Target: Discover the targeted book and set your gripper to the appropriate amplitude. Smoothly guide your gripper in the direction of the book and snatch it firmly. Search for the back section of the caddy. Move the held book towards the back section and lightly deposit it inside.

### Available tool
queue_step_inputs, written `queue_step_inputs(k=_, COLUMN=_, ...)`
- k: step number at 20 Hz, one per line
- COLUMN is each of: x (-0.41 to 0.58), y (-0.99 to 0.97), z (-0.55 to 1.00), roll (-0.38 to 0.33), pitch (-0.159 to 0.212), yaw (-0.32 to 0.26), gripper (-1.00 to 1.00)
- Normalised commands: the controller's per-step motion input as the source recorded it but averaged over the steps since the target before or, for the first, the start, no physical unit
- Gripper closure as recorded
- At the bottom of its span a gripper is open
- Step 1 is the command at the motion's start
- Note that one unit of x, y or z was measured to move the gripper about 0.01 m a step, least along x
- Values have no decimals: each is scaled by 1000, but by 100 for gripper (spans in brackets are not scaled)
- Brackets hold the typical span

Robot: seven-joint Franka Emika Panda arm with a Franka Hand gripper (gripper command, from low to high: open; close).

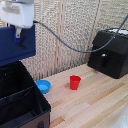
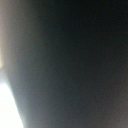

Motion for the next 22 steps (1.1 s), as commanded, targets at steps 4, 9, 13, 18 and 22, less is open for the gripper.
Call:
queue_step_inputs(k=4, x=546, y=635, z=-146, roll=-13, pitch=61, yaw=-49, gripper=100)
queue_step_inputs(k=9, x=499, y=556, z=-217, roll=-76, pitch=50, yaw=-64, gripper=100)
queue_step_inputs(k=13, x=391, y=353, z=-34, roll=-93, pitch=9, yaw=-81, gripper=-100)
queue_step_inputs(k=18, x=174, y=-90, z=438, roll=-44, pitch=8, yaw=-3, gripper=-100)
queue_step_inputs(k=22, x=0, y=-274, z=602, roll=29, pitch=-1, yaw=73, gripper=-100)
